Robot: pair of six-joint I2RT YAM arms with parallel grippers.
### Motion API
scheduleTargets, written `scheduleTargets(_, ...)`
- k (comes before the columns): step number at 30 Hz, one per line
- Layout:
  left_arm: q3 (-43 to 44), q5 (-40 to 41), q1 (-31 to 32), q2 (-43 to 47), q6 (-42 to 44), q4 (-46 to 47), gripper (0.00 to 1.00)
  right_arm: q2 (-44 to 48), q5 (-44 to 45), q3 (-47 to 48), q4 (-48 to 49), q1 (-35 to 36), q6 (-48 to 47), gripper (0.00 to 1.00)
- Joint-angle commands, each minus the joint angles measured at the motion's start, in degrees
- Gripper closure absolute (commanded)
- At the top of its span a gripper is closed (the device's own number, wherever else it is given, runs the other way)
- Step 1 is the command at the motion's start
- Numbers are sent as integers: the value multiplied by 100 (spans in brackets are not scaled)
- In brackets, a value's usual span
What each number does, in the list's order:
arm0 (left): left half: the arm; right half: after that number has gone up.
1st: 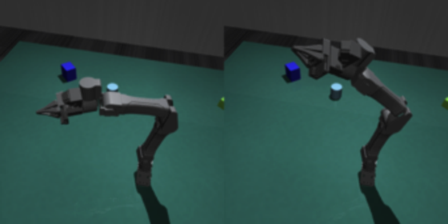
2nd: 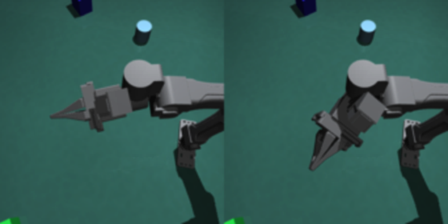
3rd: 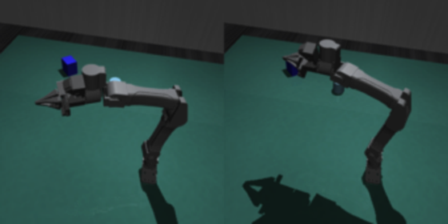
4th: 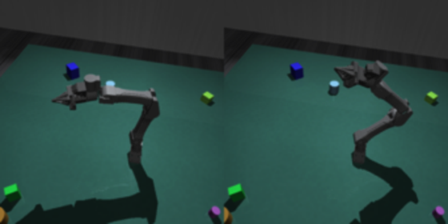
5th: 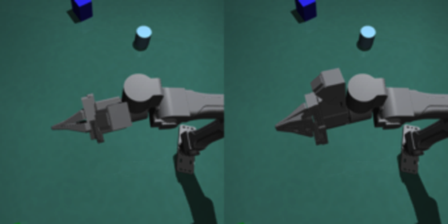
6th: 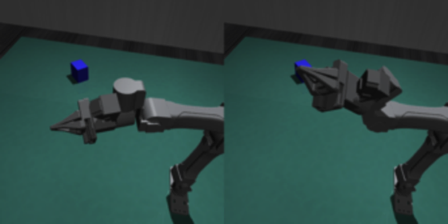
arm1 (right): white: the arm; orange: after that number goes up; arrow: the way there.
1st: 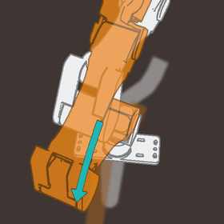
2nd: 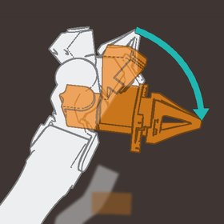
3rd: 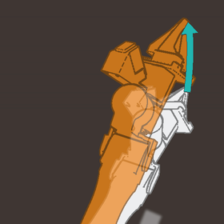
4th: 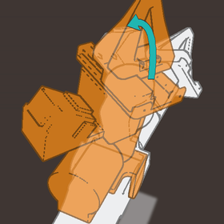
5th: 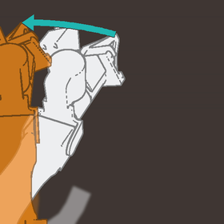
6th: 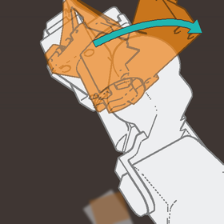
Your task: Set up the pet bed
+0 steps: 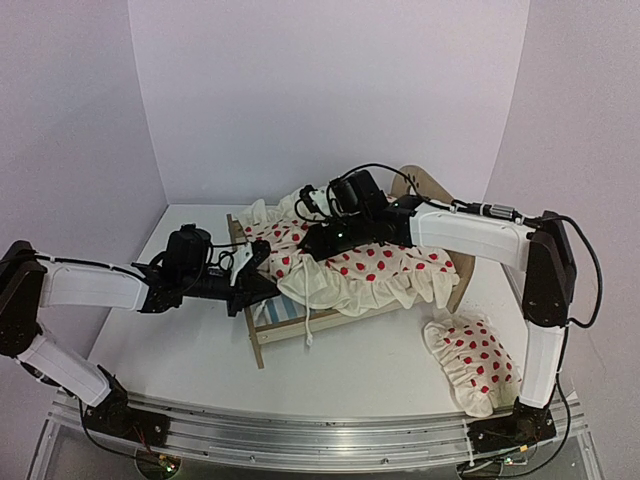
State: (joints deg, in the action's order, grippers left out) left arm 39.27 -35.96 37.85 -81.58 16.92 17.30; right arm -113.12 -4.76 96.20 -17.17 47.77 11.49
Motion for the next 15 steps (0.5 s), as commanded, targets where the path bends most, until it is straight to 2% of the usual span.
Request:
scheduleTargets(1,-47,-15,-5,370,474,-673,84,199,-100,40,117,-6,44,100)
scheduleTargets(4,39,-254,-7,544,715,-1124,63,199,-154,51,117,-6,72,100)
scheduleTargets(11,382,-231,-18,862,810,-1781,49,212,-388,77,109,108,219,100)
scheduleTargets(15,807,-201,-119,1084,865,-2325,47,35,-624,89,114,415,493,100)
